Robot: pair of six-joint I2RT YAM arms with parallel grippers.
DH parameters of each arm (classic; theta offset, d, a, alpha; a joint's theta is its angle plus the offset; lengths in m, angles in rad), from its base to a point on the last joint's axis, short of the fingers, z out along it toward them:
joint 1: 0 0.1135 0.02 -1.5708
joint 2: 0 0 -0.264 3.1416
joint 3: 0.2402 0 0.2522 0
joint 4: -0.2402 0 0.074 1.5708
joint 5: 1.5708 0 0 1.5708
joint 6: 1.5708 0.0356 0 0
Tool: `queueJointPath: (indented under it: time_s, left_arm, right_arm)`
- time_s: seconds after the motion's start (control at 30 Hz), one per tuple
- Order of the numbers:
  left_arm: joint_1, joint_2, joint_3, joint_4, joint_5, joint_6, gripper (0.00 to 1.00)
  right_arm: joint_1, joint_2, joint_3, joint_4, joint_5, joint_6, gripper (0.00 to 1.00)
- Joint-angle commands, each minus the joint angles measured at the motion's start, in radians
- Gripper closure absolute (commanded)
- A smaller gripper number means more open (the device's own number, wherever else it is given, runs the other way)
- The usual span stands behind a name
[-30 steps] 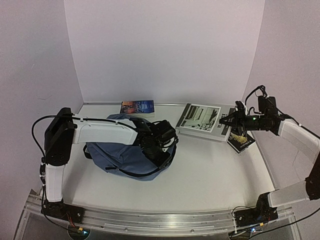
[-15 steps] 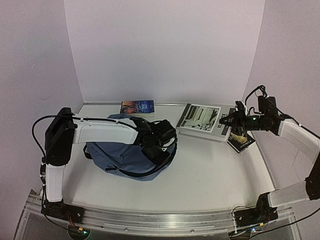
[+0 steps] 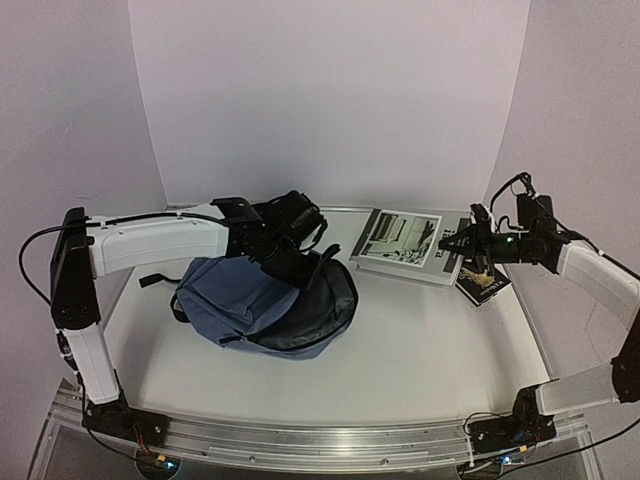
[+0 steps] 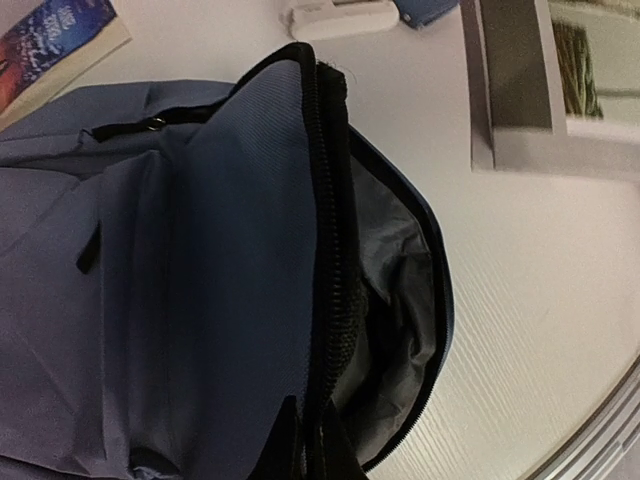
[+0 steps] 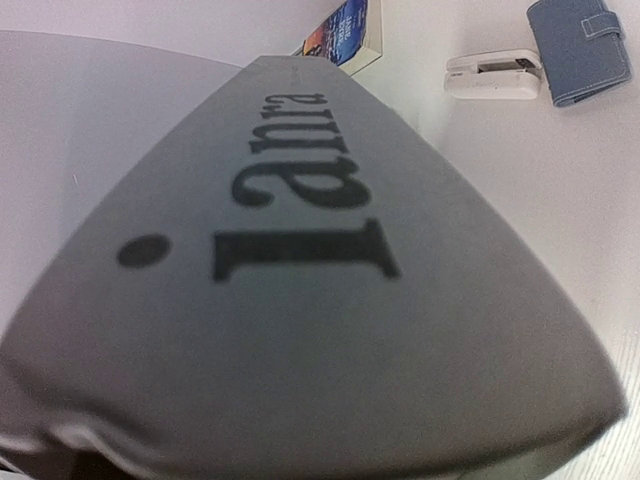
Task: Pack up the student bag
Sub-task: Place the book in the student bag.
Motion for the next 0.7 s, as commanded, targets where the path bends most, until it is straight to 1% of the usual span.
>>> queueJointPath:
  time_s: [0.0, 0.13, 0.23, 0.37, 0.53, 0.67]
  left_arm:
    - [-0.001, -0.102, 0.009, 0.066, -0.083, -0.05, 1.0]
    - [-0.001, -0.143, 0.019, 0.08, -0.122, -0.06, 1.0]
    - [-0.001, -0.175, 0.011, 0.109, -0.136, -0.049, 1.0]
    - [-0.001, -0.202, 0.009, 0.117, -0.169, -0.039, 1.0]
    - [-0.002, -0.253, -0.022, 0.166, -0.16, -0.031, 1.0]
    - [-0.001, -0.275, -0.031, 0.19, -0.149, -0.024, 1.0]
  right_arm:
    - [-0.003, -0.013, -0.058, 0.129, -0.063, 0.083, 0.97]
    - [0.01, 0.013, -0.105, 0.268, -0.079, 0.198, 0.98]
    - [0.049, 0.051, -0.116, 0.374, -0.091, 0.287, 0.98]
    - [0.126, 0.128, -0.073, 0.401, -0.084, 0.314, 0.99]
    - [0.197, 0.247, -0.012, 0.417, -0.071, 0.325, 1.0]
    - [0.251, 0.333, 0.032, 0.518, -0.056, 0.401, 1.0]
